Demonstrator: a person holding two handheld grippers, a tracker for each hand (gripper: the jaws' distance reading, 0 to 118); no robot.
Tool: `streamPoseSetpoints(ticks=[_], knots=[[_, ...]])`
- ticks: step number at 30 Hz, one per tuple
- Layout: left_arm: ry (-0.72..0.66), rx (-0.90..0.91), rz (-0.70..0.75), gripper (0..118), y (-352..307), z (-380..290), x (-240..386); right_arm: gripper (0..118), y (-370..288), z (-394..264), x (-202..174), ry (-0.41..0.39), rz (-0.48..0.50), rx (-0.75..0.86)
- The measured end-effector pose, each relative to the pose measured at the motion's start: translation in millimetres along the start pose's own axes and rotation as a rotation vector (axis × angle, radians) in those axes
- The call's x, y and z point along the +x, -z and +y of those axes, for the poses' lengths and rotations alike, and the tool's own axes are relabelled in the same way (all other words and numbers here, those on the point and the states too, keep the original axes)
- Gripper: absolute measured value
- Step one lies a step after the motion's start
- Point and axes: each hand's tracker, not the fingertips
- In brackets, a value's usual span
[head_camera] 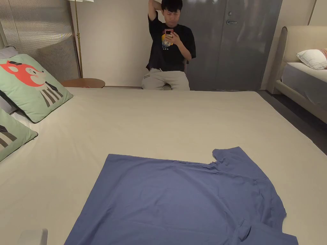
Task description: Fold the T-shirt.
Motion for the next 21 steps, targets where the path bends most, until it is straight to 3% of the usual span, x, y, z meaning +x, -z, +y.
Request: streamPoseSetpoints(ticks=[1, 2, 3, 10, 11, 15, 16, 21], knots=[[0.017, 0.047, 0.003, 87, -6, 1, 2, 80, -6, 2, 1, 0.017, 0.012, 0.036], [0.020, 0.093, 0.004, 109, -13, 2, 5, 99, -12, 5, 2, 0.042, 0.015, 0.072], [0.014, 0.130, -0.017, 107, -21, 5, 6, 105, -19, 9, 2, 0.062, 0.011, 0.113], [-0.071, 0.417, -0.062, 103, -74, 31, 26, 98, -69, 46, -8, 0.129, -0.056, 0.442], [-0.075, 0.453, -0.067, 96, -80, 32, 29, 90, -74, 49, -10, 0.123, -0.054, 0.479], [-0.059, 0.525, -0.063, 10, -90, 29, 39, 15, -88, 56, -29, 0.072, -0.087, 0.552], [-0.054, 0.529, -0.060, 0, -90, 28, 41, 5, -80, 53, -30, 0.063, -0.095, 0.559], [-0.092, 0.484, -0.093, 0, -81, 17, 39, 0, -77, 52, -40, 0.080, -0.061, 0.547]])
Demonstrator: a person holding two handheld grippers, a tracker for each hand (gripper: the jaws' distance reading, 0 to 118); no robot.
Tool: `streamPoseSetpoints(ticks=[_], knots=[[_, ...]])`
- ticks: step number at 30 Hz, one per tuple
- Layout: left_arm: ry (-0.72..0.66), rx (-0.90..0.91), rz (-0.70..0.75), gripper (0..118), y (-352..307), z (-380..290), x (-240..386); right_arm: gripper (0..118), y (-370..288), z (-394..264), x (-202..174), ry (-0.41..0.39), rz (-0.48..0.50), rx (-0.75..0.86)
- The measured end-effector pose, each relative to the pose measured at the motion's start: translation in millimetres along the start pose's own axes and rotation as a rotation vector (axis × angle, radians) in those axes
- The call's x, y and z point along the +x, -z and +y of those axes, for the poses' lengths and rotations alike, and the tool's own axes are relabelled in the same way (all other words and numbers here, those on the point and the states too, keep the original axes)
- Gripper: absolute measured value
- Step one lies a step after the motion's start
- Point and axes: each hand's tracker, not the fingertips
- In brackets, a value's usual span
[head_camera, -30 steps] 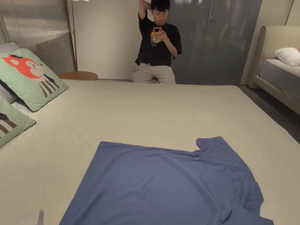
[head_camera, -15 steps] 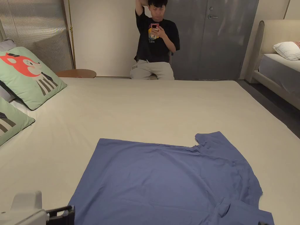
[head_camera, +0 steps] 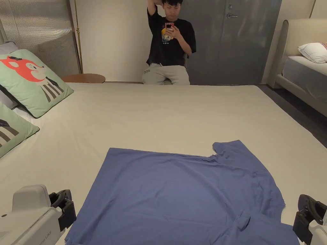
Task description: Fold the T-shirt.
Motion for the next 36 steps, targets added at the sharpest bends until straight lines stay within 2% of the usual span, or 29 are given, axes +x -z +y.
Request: streamPoseSetpoints(ticks=[5, 6, 7, 8, 9, 10, 11, 12, 16, 17, 20, 21, 22, 23, 24, 25, 26, 28, 29, 30, 32, 34, 36], knots=[[-0.054, -0.145, 0.023, 0, 17, -21, -20, 0, 0, -3, -7, -0.008, 0.014, -0.031], [-0.052, -0.188, 0.027, 1, 22, -26, -25, 0, 0, -4, -7, -0.009, 0.017, -0.037], [-0.042, -0.247, 0.048, 9, 28, -32, -29, 0, 0, -4, -7, -0.012, 0.020, -0.043], [-0.036, -0.272, 0.072, 25, 35, -38, -36, 0, 0, -5, -7, -0.014, 0.021, -0.050], [-0.023, -0.308, 0.082, 60, 40, -45, -40, 0, 0, -5, -7, -0.016, 0.023, -0.056], [-0.024, -0.357, 0.093, 86, 46, -52, -45, 0, 0, -7, -7, -0.019, 0.027, -0.060], [-0.038, -0.391, 0.094, 105, 51, -60, -50, 0, 0, -9, -7, -0.020, 0.025, -0.064], [-0.058, -0.401, 0.087, 109, 53, -65, -54, 0, 1, -9, -7, -0.020, 0.025, -0.068], [-0.111, -0.439, 0.081, 106, 64, -84, -65, 0, 5, -14, -4, -0.022, 0.021, -0.098], [-0.112, -0.441, 0.080, 102, 67, -87, -66, 0, 6, -16, -4, -0.024, 0.021, -0.105], [-0.102, -0.430, 0.076, 42, 70, -89, -62, 0, 14, -28, 5, -0.026, 0.020, -0.132], [-0.091, -0.432, 0.073, 35, 72, -89, -61, 0, 16, -30, 6, -0.023, 0.022, -0.146], [-0.078, -0.445, 0.058, 34, 75, -90, -61, 0, 18, -33, 8, -0.020, 0.024, -0.160], [-0.068, -0.456, 0.048, 26, 78, -91, -61, 0, 15, -31, 5, -0.017, 0.029, -0.185], [-0.061, -0.461, 0.050, 12, 78, -92, -59, 1, 18, -33, 7, -0.011, 0.033, -0.211], [-0.057, -0.461, 0.051, 9, 78, -92, -58, 1, 21, -37, 9, -0.003, 0.040, -0.254], [-0.064, -0.456, 0.036, 8, 77, -92, -59, 6, 27, -43, 14, 0.006, 0.051, -0.300], [-0.077, -0.449, 0.034, 8, 74, -90, -56, 69, 36, -59, 26, 0.013, 0.050, -0.364], [-0.068, -0.440, 0.034, 8, 72, -89, -55, 91, 40, -64, 29, 0.007, 0.061, -0.410], [-0.062, -0.432, 0.034, 8, 71, -88, -54, 95, 44, -70, 33, -0.005, 0.070, -0.465], [-0.060, -0.425, 0.031, 8, 67, -85, -51, 93, 43, -77, 35, -0.021, 0.098, -0.504], [-0.057, -0.418, 0.031, 8, 66, -83, -49, 94, 48, -89, 38, -0.045, 0.079, -0.558], [-0.055, -0.414, 0.031, 8, 66, -81, -48, 89, 51, -102, 42, -0.021, 0.091, -0.590]])
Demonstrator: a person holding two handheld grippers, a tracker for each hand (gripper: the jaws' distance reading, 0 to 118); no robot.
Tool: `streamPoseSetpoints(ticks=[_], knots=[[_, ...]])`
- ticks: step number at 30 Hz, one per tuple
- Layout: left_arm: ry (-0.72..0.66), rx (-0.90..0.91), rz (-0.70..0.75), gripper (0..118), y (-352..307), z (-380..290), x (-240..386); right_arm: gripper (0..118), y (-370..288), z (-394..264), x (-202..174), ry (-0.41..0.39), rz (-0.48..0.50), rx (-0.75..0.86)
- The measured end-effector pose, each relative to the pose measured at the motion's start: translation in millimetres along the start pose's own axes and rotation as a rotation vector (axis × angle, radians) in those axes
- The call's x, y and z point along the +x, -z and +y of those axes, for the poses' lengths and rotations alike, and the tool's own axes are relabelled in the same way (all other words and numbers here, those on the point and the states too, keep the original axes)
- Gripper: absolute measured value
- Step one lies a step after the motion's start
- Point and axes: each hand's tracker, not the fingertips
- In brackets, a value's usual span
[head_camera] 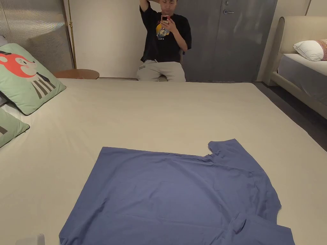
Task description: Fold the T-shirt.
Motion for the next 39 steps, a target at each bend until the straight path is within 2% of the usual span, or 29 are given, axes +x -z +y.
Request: streamPoseSetpoints(ticks=[2, 3, 4, 6, 7, 13, 15, 19, 24, 27, 37, 38, 39], knots=[[-0.002, 0.004, -0.002, 8, -1, 1, 1, 71, 4, -3, 3, 0.028, 0.038, -0.023], [-0.003, 0.004, -0.002, 8, -1, 1, 1, 49, 1, -3, 3, 0.032, 0.047, -0.020], [-0.006, 0.004, -0.002, 8, -3, 2, 2, 35, -1, -3, 2, 0.034, 0.046, -0.004], [-0.007, 0.008, -0.003, 8, -7, 5, 3, 16, -10, -1, 0, 0.021, 0.061, 0.039], [-0.009, 0.014, -0.004, 8, -10, 7, 4, 12, -12, 1, -1, 0.024, 0.075, 0.065], [-0.023, 0.077, -0.027, 7, -20, 56, 17, 11, -35, 48, 0, 0.037, 0.109, 0.158], [-0.020, 0.103, -0.032, 8, -12, 79, 24, 11, -26, 70, 5, 0.072, 0.123, 0.187], [-0.006, 0.105, -0.041, 8, 21, 131, 42, 11, 5, 122, 6, 0.076, 0.119, 0.189], [0.004, 0.032, -0.018, 8, 84, 177, 58, 11, 67, 170, 11, 0.120, 0.098, 0.098], [-0.005, -0.001, -0.011, 8, 114, 192, 67, 11, 97, 184, 18, 0.176, 0.079, 0.030], [-0.024, -0.092, 0.000, 8, 175, 204, 70, 11, 154, 197, 24, 0.202, 0.045, -0.056], [-0.032, -0.086, -0.006, 13, 173, 204, 70, 12, 153, 197, 26, 0.201, 0.046, -0.051], [-0.033, -0.075, -0.008, 27, 170, 203, 70, 25, 148, 196, 22, 0.200, 0.037, -0.043]])
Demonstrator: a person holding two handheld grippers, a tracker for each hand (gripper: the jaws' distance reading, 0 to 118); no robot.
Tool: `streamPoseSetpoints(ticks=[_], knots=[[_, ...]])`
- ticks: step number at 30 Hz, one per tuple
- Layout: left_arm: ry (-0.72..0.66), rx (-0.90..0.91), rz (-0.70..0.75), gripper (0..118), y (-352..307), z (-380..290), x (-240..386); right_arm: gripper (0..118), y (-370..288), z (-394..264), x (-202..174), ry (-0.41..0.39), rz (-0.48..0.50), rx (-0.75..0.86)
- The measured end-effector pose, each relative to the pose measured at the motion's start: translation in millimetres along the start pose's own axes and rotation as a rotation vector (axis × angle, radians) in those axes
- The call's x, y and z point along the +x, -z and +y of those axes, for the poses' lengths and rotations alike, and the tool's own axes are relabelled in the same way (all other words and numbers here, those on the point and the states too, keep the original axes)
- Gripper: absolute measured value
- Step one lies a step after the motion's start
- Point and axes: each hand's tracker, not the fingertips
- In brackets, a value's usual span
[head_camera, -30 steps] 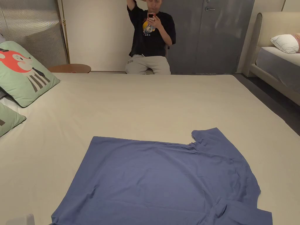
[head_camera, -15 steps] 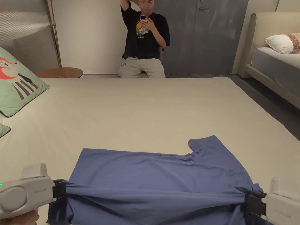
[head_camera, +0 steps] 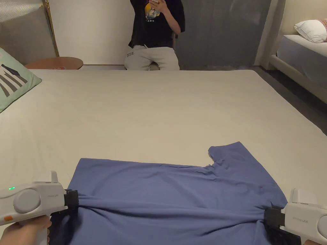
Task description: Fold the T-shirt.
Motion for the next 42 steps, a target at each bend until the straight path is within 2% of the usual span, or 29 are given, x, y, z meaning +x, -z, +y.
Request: streamPoseSetpoints(ticks=[2, 3, 4, 5, 9, 10, 11, 12, 14, 15, 16, 18, 19, 20, 25, 29, 30, 31, 33, 34, 36, 38, 40, 41, 42], knots=[[0.017, 0.042, 0.035, 67, -9, 0, -3, 72, -9, 0, 3, -0.026, -0.054, 0.066], [0.026, 0.066, 0.028, 92, -16, -1, -5, 99, -14, 0, 4, -0.032, -0.065, 0.089], [0.031, 0.102, 0.019, 105, -24, -2, -6, 107, -19, 0, 3, -0.028, -0.074, 0.120], [0.031, 0.141, 0.011, 110, -34, -2, -9, 106, -29, -2, 4, -0.025, -0.073, 0.173], [0.058, 0.280, 0.009, 108, -70, -10, -11, 106, -61, -11, -2, -0.055, -0.108, 0.315], [0.070, 0.315, 0.007, 104, -79, -14, -11, 106, -68, -14, -4, -0.075, -0.123, 0.343], [0.082, 0.340, 0.005, 94, -87, -17, -10, 103, -74, -17, -7, -0.089, -0.137, 0.367], [0.091, 0.363, -0.001, 67, -96, -22, -10, 92, -74, -18, -11, -0.107, -0.141, 0.393], [0.119, 0.406, 0.014, 16, -108, -30, -7, 61, -87, -28, -16, -0.140, -0.125, 0.454], [0.134, 0.416, 0.023, 1, -113, -33, -5, 39, -92, -31, -19, -0.151, -0.125, 0.470], [0.153, 0.421, 0.049, 1, -116, -38, -4, 29, -99, -35, -28, -0.162, -0.122, 0.485], [0.173, 0.437, 0.038, 0, -122, -47, -3, 20, -108, -42, -33, -0.176, -0.115, 0.516], [0.175, 0.435, 0.032, 0, -124, -50, -3, 4, -111, -45, -35, -0.173, -0.112, 0.520], [0.172, 0.426, 0.023, 0, -126, -51, -4, 1, -114, -47, -36, -0.168, -0.112, 0.528], [0.168, 0.338, 0.009, 0, -120, -57, -9, 1, -117, -53, -37, -0.171, -0.089, 0.499], [0.123, 0.205, -0.065, 1, -101, -54, -21, 1, -115, -59, -32, -0.159, -0.082, 0.478], [0.114, 0.178, -0.056, 14, -94, -54, -24, 1, -114, -60, -31, -0.158, -0.082, 0.474], [0.100, 0.138, -0.031, 44, -86, -53, -27, 1, -113, -62, -31, -0.157, -0.083, 0.466], [0.081, 0.072, 0.001, 114, -69, -53, -32, 1, -103, -66, -19, -0.153, -0.085, 0.457], [0.082, 0.043, 0.002, 104, -61, -54, -35, 1, -101, -67, -18, -0.151, -0.086, 0.453], [0.083, 0.046, -0.014, 102, -49, -50, -65, 1, -106, -65, -19, -0.151, -0.087, 0.445], [0.081, -0.003, 0.012, 98, -43, -57, -64, 1, -101, -66, -16, -0.148, -0.093, 0.430], [0.080, -0.021, 0.008, 70, -36, -59, -77, 1, -92, -69, -9, -0.142, -0.097, 0.418], [0.082, -0.034, 0.006, 51, -37, -66, -49, 1, -89, -70, -7, -0.139, -0.103, 0.409], [0.084, -0.044, 0.010, 38, -36, -68, -48, 2, -86, -70, -6, -0.135, -0.107, 0.399]])
